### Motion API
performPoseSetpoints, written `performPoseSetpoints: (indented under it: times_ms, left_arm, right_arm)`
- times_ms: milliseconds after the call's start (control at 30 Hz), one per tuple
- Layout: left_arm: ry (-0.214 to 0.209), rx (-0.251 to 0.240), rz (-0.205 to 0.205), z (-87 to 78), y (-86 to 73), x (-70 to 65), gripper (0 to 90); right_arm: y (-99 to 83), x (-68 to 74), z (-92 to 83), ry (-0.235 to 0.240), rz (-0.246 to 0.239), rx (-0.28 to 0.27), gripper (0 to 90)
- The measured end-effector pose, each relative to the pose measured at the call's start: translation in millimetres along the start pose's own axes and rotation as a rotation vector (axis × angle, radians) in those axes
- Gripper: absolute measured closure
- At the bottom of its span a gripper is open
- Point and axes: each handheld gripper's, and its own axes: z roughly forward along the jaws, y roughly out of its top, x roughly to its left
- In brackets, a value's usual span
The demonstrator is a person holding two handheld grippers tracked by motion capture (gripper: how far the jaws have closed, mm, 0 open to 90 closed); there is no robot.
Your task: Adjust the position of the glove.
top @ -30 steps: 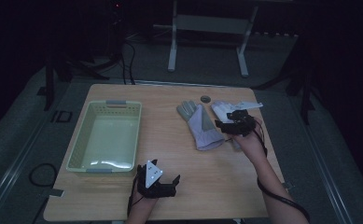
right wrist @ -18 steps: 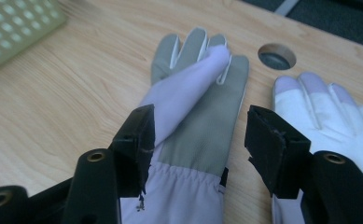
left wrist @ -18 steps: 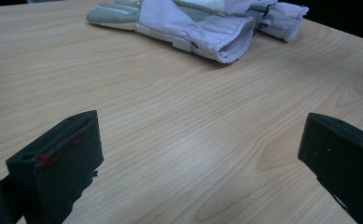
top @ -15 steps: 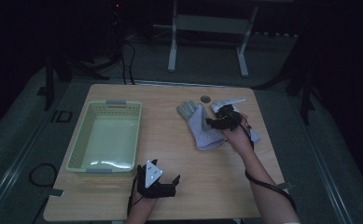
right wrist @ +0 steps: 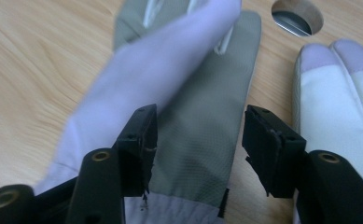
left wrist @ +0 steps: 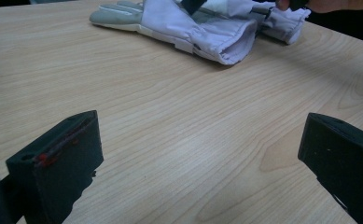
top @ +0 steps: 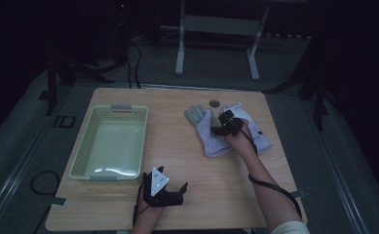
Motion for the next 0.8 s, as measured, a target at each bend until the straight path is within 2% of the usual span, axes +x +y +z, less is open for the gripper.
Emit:
performPoseSetpoints:
  times_ms: [67, 133, 167, 200, 233, 333, 400, 467, 533, 600, 700, 800]
  left_arm:
    - [-0.001, 0.001, 0.001, 0.1, 0.0, 0.0, 0.0]
    - [-0.002, 0.002, 0.001, 0.2, 0.0, 0.0, 0.0]
    - [-0.002, 0.001, 0.000, 0.2, 0.0, 0.0, 0.0]
    - [-0.002, 0.002, 0.000, 0.3, 0.1, 0.1, 0.0]
    - [-0.002, 0.002, 0.000, 0.3, 0.1, 0.1, 0.0]
    - [-0.003, 0.002, 0.002, 0.2, 0.0, -0.1, 0.0]
    - [-0.004, 0.003, 0.002, 0.3, 0.1, 0.0, 0.0]
    - [-0.006, 0.004, 0.001, 0.4, 0.2, 0.1, 0.0]
    - [-0.006, 0.004, -0.003, 0.5, 0.2, 0.4, 0.0]
    - [-0.008, 0.004, -0.004, 0.4, 0.2, 0.5, 0.0]
    - [-0.007, 0.004, -0.003, 0.3, 0.2, 0.5, 0.0]
    - [-0.006, -0.002, -0.001, -0.1, -0.1, 0.5, 0.0]
  right_arm:
    - [-2.2, 1.8, 7.5, -0.006, -0.030, 0.024, 44.6]
    - [-4.0, 3.0, 11.5, -0.013, -0.042, 0.038, 44.6]
    - [-6.2, 2.7, 15.7, -0.001, -0.043, 0.044, 46.0]
    - [-8.0, -0.8, 17.6, 0.038, -0.003, 0.047, 50.5]
    - [-9.1, -2.5, 18.6, 0.054, 0.016, 0.047, 52.0]
    - [-11.7, -6.0, 19.1, 0.093, 0.030, 0.037, 61.9]
    - [-12.0, -4.6, 18.6, 0.098, 0.034, 0.034, 70.7]
    - [-11.5, -1.2, 16.6, 0.080, 0.050, 0.031, 78.3]
    - [-9.3, 3.0, 11.2, 0.075, 0.062, 0.026, 81.1]
    - [-7.3, 5.9, 1.5, 0.096, 0.112, -0.014, 82.2]
    - [-3.3, 14.9, -17.7, 0.097, 0.142, -0.082, 82.8]
    - [0.1, 21.5, -38.6, 0.127, 0.207, -0.153, 82.8]
